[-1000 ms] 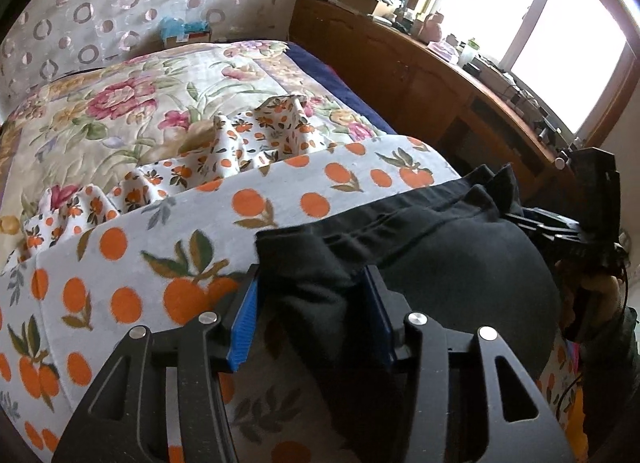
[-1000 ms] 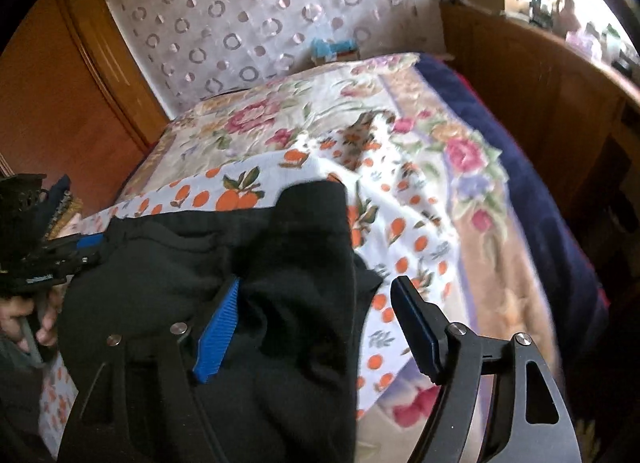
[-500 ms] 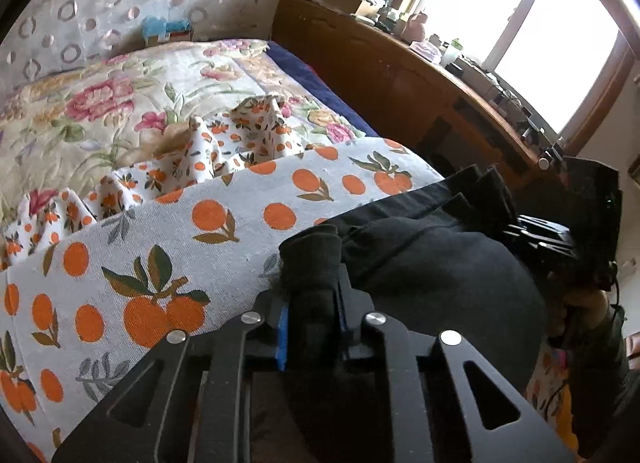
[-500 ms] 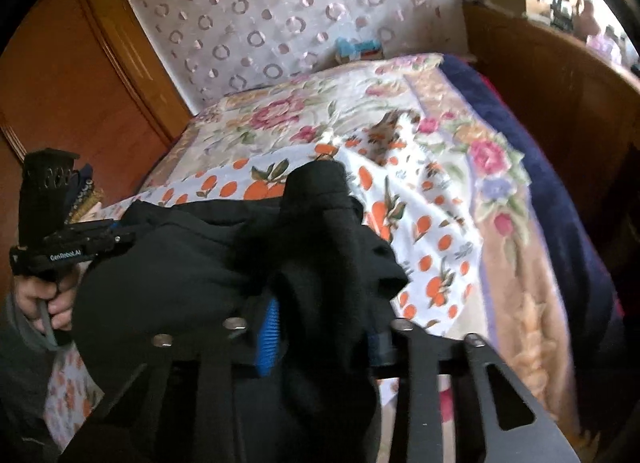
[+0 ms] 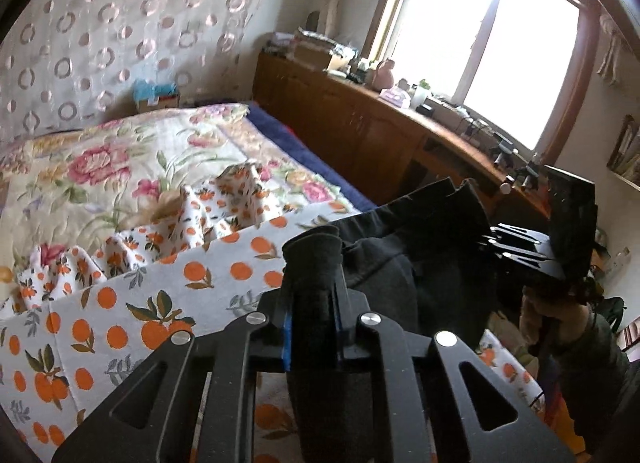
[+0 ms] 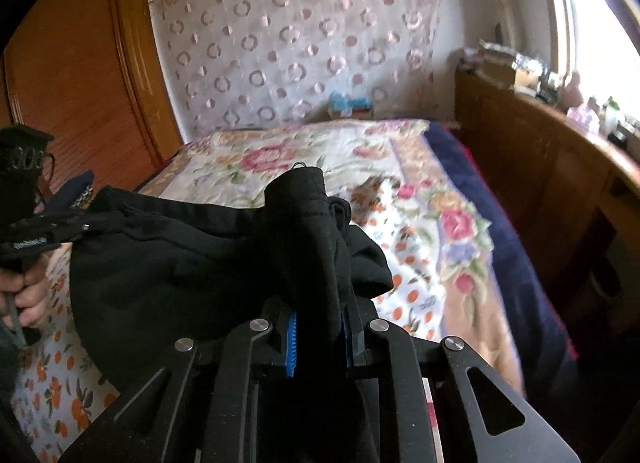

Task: Fold small clothes

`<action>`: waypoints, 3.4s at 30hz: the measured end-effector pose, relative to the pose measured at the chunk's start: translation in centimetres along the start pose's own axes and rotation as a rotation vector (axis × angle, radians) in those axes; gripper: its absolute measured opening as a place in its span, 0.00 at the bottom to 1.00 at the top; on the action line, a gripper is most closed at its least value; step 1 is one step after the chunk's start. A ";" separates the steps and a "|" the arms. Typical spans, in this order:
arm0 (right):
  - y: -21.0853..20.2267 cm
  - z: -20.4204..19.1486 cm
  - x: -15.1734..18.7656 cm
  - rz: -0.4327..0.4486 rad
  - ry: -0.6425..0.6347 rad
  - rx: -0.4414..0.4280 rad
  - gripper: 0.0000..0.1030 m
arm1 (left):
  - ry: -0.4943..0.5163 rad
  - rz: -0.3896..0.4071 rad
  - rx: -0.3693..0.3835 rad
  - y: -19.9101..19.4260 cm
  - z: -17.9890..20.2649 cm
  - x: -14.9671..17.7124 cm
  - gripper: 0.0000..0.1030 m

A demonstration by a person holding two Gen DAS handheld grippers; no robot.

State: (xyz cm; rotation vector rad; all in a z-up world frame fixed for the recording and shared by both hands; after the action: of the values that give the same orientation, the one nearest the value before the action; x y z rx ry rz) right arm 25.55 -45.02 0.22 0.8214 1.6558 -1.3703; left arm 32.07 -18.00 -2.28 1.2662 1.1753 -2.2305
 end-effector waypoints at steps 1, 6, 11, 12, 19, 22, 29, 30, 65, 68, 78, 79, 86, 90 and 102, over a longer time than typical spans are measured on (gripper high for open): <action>-0.4 -0.3 0.0 0.012 -0.002 0.001 0.15 | 0.006 0.011 0.009 -0.4 0.3 -0.1 0.15; -2.7 -1.6 -0.5 0.077 -0.042 -0.029 0.15 | -0.005 0.086 0.007 -3.1 0.7 -1.3 0.14; -4.3 -4.5 -2.5 0.139 -0.129 -0.079 0.15 | -0.033 0.184 -0.030 -8.1 -0.6 -2.4 0.14; -4.4 -5.4 -3.0 0.150 -0.149 -0.094 0.14 | -0.034 0.208 -0.051 -9.7 -1.2 -2.5 0.14; -2.7 -14.0 -6.3 0.213 -0.260 -0.272 0.14 | -0.057 0.322 -0.222 -20.0 -5.6 -0.6 0.14; -1.2 -19.2 -7.6 0.222 -0.327 -0.373 0.14 | -0.084 0.361 -0.321 -24.8 -7.9 1.1 0.14; 3.9 -31.6 -11.1 0.176 -0.481 -0.600 0.14 | -0.186 0.414 -0.542 -32.7 -14.0 5.9 0.14; 5.0 -33.7 -11.7 0.161 -0.515 -0.624 0.14 | -0.207 0.411 -0.573 -33.2 -15.2 6.6 0.14; 4.4 -35.4 -3.2 0.139 -0.299 -0.411 0.72 | -0.076 0.375 -0.712 -31.2 -11.3 10.6 0.77; 1.4 -34.2 -1.9 0.170 -0.273 -0.342 0.72 | -0.054 0.374 -0.703 -30.7 -9.7 10.3 0.77; -7.5 -33.0 1.5 0.258 -0.156 -0.210 0.72 | -0.008 0.381 -0.650 -29.7 -4.2 9.3 0.77; -8.2 -33.1 1.8 0.265 -0.147 -0.201 0.72 | -0.006 0.382 -0.648 -29.7 -3.7 9.2 0.77; -11.8 -34.1 4.8 0.293 -0.106 -0.151 0.72 | 0.007 0.392 -0.631 -30.1 -1.4 9.2 0.77; -12.0 -35.2 5.6 0.300 -0.089 -0.136 0.72 | 0.014 0.394 -0.636 -30.3 -1.0 9.1 0.77; -11.3 -35.3 6.6 0.307 -0.069 -0.108 0.72 | 0.013 0.399 -0.653 -30.7 -0.4 8.9 0.77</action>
State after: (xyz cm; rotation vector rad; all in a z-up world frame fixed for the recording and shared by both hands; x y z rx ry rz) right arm 6.28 -12.69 2.07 0.9119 1.4674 -1.0760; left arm 8.52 2.10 5.68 1.1067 1.3548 -1.3894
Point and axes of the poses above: each gripper's, at about its wrist camera, not at the fingertips, and y roughly the way its jaws point, z to its right, x to its underside, the point moved 3 cm from there along y, roughly the way its jaws point, and after that the axes turned 7 degrees about z, right-handed, at the moved point
